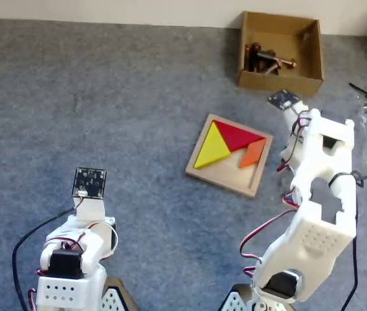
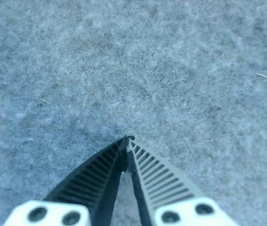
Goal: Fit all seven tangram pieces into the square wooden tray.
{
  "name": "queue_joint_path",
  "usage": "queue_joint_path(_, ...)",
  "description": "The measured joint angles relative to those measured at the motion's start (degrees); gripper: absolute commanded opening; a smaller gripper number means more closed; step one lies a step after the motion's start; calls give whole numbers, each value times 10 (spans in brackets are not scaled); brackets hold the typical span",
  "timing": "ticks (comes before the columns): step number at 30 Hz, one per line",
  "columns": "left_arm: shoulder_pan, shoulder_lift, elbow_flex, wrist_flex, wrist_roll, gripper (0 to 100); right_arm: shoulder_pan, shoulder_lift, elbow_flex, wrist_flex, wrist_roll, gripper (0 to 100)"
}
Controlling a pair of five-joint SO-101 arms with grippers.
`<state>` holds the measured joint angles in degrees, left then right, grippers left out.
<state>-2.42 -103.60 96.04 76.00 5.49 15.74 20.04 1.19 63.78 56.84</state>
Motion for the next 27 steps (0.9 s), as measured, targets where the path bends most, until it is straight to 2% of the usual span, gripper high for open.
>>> queue_joint_path(5, 0, 0, 0, 0, 0, 5, 0, -25, 0, -17, 0, 196)
queue_joint_path(27, 0, 0, 0, 0, 0, 5, -22, 61, -11, -69, -21, 199)
